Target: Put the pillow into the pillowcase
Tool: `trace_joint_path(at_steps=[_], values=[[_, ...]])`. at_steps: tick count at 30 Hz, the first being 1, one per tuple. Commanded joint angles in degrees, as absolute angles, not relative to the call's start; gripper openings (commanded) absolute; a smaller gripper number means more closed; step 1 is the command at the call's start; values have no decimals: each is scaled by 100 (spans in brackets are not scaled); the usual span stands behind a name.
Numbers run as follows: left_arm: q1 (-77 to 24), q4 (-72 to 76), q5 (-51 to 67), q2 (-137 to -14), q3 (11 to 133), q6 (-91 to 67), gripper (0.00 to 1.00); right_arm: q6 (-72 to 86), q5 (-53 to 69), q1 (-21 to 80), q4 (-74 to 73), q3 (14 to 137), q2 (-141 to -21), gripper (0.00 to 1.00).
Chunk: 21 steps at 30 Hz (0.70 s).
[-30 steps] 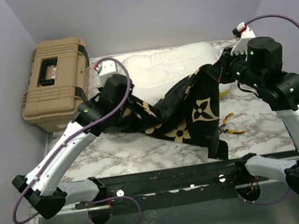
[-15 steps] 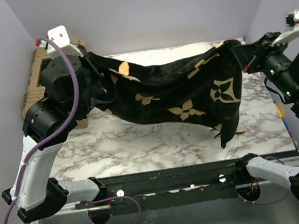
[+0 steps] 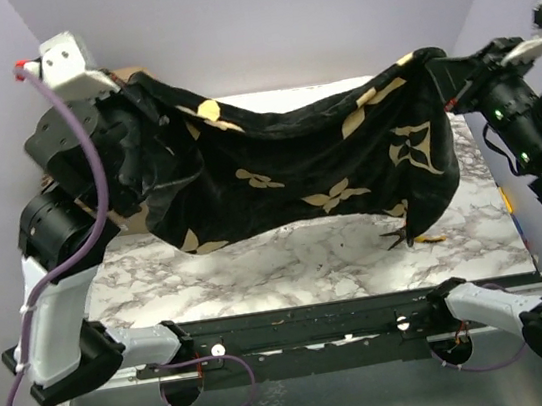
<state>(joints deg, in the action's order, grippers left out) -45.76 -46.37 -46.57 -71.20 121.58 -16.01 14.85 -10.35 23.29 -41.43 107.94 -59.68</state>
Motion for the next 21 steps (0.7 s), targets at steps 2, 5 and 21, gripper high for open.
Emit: trace_joint_path(at_steps=[2, 5, 21], values=[[-4574, -4776, -4482, -8048, 12897, -1433, 0, 1251, -1268, 2336, -4327, 11376, -6529, 0], [-4557, -4124, -4323, -8364, 13122, -1080, 0, 1075, -1594, 2332, -4263, 11837, -6827, 0], [-2496, -1632, -2093, -9718, 14042, -1400, 0, -375, -2809, 2336, -2195, 12782, -7486, 0]])
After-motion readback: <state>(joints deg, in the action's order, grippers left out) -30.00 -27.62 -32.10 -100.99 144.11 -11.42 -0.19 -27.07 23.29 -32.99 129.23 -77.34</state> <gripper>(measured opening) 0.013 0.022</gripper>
